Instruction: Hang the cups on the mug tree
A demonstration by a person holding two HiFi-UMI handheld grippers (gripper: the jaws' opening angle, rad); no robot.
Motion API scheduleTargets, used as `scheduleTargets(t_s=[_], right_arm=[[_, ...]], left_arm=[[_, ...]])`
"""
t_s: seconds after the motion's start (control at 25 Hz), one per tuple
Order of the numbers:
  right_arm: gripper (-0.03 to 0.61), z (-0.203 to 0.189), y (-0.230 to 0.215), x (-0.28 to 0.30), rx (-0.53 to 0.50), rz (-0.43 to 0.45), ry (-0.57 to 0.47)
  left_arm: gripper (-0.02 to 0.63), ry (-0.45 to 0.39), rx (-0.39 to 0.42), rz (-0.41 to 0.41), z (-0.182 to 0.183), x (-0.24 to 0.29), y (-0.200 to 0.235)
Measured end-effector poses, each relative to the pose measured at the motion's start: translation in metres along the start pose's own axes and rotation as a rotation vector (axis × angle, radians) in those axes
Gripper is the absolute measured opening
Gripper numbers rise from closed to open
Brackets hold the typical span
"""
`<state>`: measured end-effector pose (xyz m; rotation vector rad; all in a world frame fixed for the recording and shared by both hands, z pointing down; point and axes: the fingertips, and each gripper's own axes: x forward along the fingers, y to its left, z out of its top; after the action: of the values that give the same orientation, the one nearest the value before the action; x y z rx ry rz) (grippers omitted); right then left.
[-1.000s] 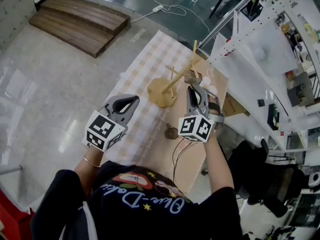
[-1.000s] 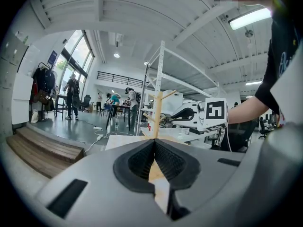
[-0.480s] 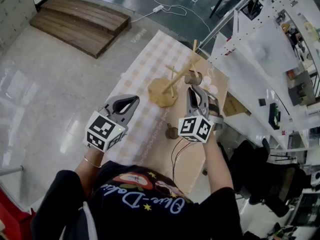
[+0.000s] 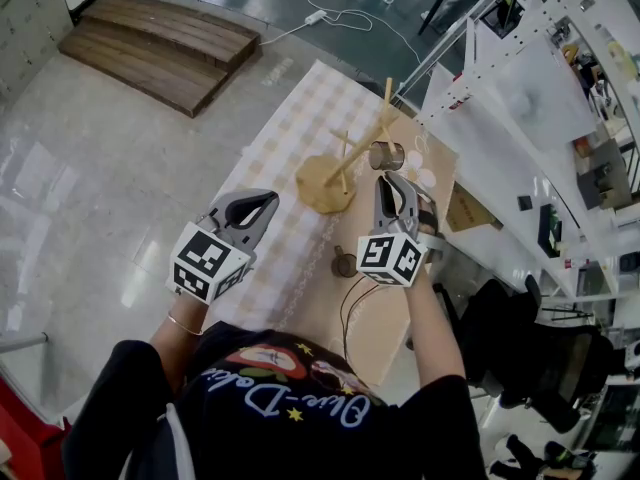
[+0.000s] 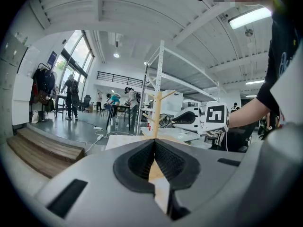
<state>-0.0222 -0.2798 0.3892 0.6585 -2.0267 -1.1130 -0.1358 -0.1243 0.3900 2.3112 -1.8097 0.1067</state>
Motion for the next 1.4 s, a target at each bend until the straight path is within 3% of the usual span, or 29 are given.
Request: scheduleTargets(t_s=[0.84,1.4], right_arm=[[0.040,-0.007,0.009,-0.004,0.058,-0.007,-0.009],[0.009,-0.019,0.004,-0.012,0.213,-0.015,-0.008]], left_arm=[[0.008,0.007,0.011,-0.014,-0.001,0.003,-0.003],[0.008,0.016,0.025,-0.023,0.000,0.006,-0.009]])
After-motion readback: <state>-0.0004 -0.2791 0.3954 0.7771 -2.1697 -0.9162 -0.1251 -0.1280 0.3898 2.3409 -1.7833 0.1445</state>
